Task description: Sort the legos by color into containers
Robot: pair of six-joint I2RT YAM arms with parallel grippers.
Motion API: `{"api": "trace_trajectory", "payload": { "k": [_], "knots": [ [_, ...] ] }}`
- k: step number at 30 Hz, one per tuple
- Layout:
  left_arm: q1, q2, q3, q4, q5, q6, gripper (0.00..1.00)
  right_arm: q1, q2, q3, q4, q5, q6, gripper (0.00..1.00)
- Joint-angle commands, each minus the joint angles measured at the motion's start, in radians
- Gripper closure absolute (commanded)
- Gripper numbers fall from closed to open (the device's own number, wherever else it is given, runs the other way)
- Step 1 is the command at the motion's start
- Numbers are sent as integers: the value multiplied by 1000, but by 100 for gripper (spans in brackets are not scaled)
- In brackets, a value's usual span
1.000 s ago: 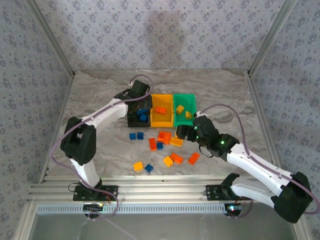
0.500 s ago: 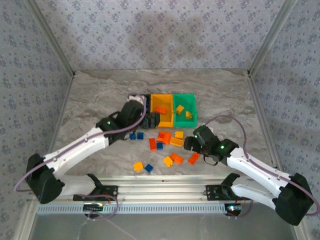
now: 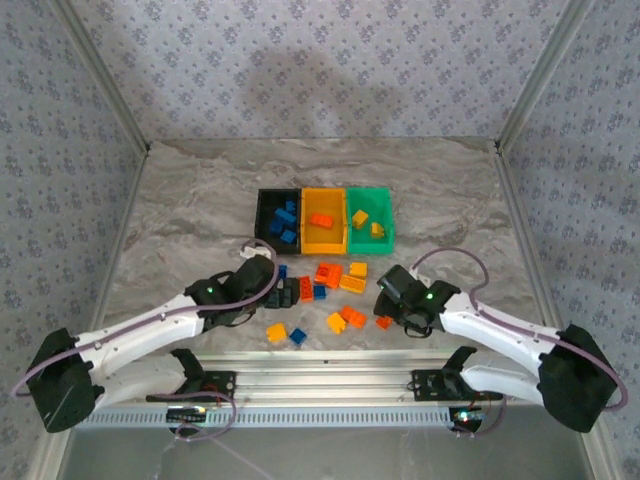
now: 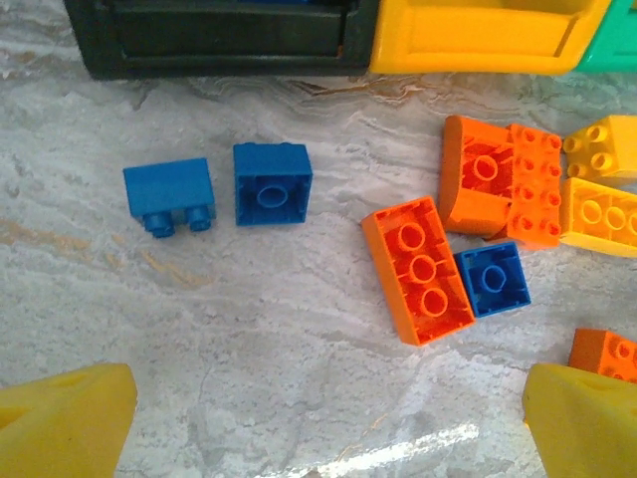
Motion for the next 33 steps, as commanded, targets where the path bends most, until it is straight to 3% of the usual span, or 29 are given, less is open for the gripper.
{"api": "trace_trajectory", "payload": {
  "k": [1,6,17,25,33],
  "knots": [
    [-9,-40,-24,18,-21,-25,1,12,61,55,-32,-3,63,22],
    [-9,-98,-61,24,-23,-13,0,21,181,124,-30,9,43,24],
    [-8,-215,-112,-8,-64,-13,0,44,317,188,-139,-12,33,42],
    [-6,-222,-95,-47,-82,-8,0,34,315,127,-44,-69,11,53],
    [-5,-214,-72,-81,-100,-12,0,27,168,82,-21,-43,-51,63]
  ]
}}
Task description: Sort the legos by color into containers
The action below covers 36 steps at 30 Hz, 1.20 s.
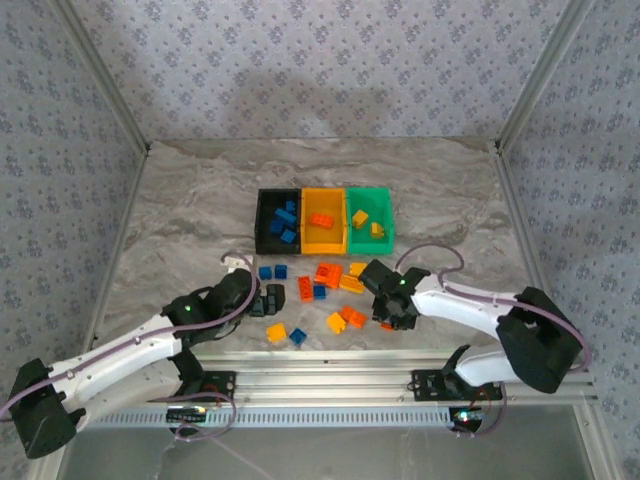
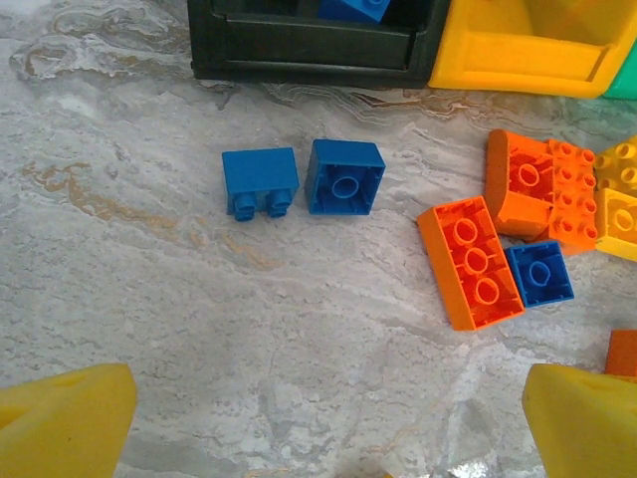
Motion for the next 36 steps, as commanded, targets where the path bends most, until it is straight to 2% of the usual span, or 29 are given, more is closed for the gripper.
{"api": "trace_trajectory", "payload": {
  "k": [1,5,9,16,22,28,33,36],
  "knots": [
    [-5,-1,47,-50,-29,1,0,-5,-93,-30,17,0,-49,63],
    [-2,-13,88,-113,-61,11,0,-7,-217,0,42,4,-174,63],
    [0,-30,91,-123,-64,15,0,-21,-205,131,89,-16,-329,63],
    [5,-29,85,-124,-63,-8,0,-70,130,476,189,-43,-520,61],
    [11,-12,83,-135,-49,-14,0,-123,443,784,173,-26,-578,60],
    [10,11,70,-137,16,-41,0,-151,636,982,110,24,-580,56],
    [11,38,61,-166,82,-71,0,-162,721,1088,79,40,-575,42],
    [11,55,74,-210,131,-78,1,-162,719,1106,71,42,-571,31]
  ]
}}
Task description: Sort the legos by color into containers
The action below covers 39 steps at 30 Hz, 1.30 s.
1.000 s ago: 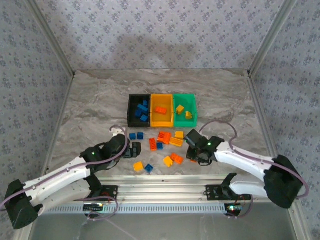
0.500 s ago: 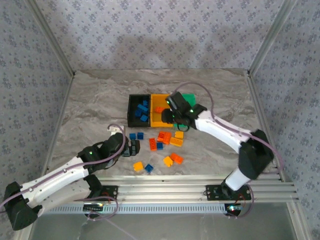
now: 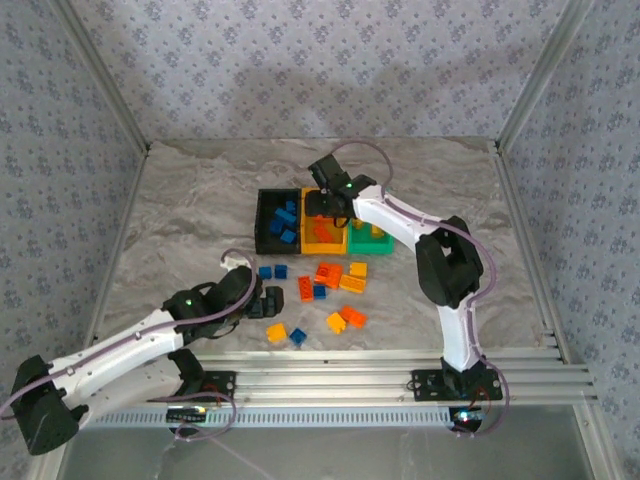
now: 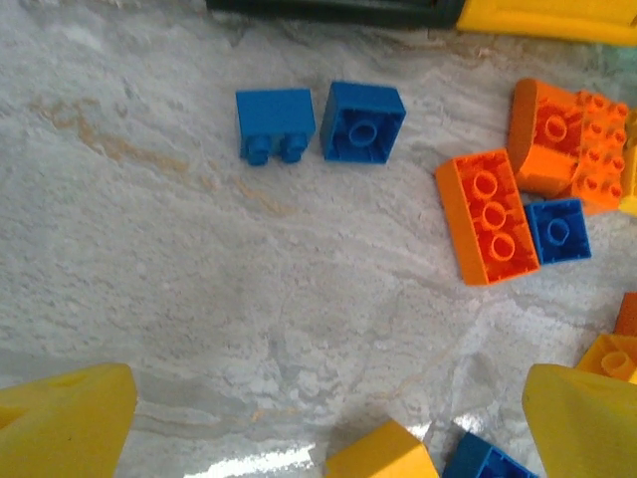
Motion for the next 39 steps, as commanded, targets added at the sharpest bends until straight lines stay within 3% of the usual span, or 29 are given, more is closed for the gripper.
{"api": "trace_trajectory", "payload": {
  "k": [1,7,15,21,31,37,39],
  "knots": [
    [7,18,8,-72,88,-21,1,-3,-11,37,-39,32,-2,29],
    [-42,74,-22,-57,221,-37,4,12,-165,-148,65,32,9,21],
    [-171,215,-27,-4,214,-54,6,26,-328,-378,155,14,48,20],
    [-172,290,-30,17,178,-50,14,26,-413,-452,173,25,51,19],
    [-158,341,-39,41,150,-39,38,22,-464,-501,196,34,57,19],
    [-131,359,-45,47,146,-21,40,22,-481,-539,198,42,55,19],
    [-123,359,-44,43,140,-15,34,21,-484,-544,198,45,54,19]
  ]
}}
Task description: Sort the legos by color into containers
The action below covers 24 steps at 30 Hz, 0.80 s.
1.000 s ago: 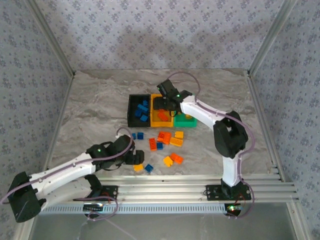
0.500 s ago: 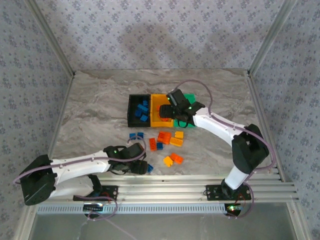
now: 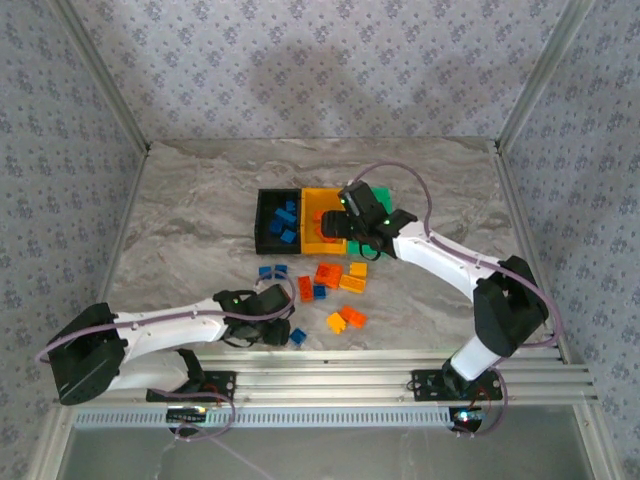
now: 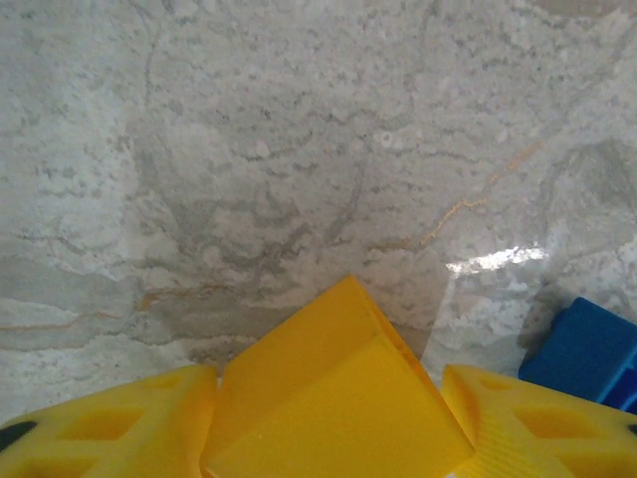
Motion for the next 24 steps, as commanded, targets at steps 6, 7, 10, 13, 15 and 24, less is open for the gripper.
{"api": "trace_trajectory", "payload": {
  "k": [6,7,10,13,15,24],
  "knots": [
    [18,19,-4,3,-57,45,33,-5,-42,-39,12,20,19,19],
    [19,23,-2,7,-57,49,34,-7,-44,-42,12,21,21,19],
    [19,24,-3,21,-47,53,43,-8,-55,-51,11,26,26,19],
    [19,7,0,13,-44,53,50,-14,-76,-67,12,30,33,19],
    [19,-13,8,-2,-45,49,53,-17,-95,-78,18,32,38,19],
    [53,-79,200,-57,-107,129,57,-23,-265,-208,23,48,106,19]
  ]
}}
